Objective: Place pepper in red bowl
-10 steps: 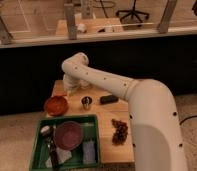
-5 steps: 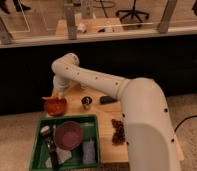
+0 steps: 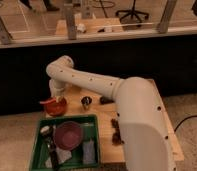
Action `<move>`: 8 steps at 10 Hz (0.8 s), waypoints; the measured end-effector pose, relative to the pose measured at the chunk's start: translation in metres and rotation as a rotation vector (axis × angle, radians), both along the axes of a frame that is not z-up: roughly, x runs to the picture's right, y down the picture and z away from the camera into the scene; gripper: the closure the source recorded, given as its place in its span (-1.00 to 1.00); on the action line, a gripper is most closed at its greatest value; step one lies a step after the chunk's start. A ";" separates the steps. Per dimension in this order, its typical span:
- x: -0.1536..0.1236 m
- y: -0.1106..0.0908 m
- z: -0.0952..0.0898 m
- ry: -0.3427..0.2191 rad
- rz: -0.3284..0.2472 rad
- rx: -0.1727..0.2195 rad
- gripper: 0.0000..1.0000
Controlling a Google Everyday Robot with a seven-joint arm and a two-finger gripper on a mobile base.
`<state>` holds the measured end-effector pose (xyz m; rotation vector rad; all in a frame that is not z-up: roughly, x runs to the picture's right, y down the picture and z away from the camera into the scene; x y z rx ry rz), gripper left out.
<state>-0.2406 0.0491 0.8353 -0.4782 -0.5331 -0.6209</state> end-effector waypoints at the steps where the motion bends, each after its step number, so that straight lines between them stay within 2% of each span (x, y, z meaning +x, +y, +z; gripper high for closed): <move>1: 0.003 0.001 0.001 0.000 -0.006 0.000 -0.49; 2: 0.005 0.001 0.002 -0.001 -0.010 0.001 -0.59; 7: 0.008 0.002 0.002 -0.004 -0.018 0.001 -0.60; 8: 0.010 0.001 0.003 0.012 -0.012 0.003 -0.60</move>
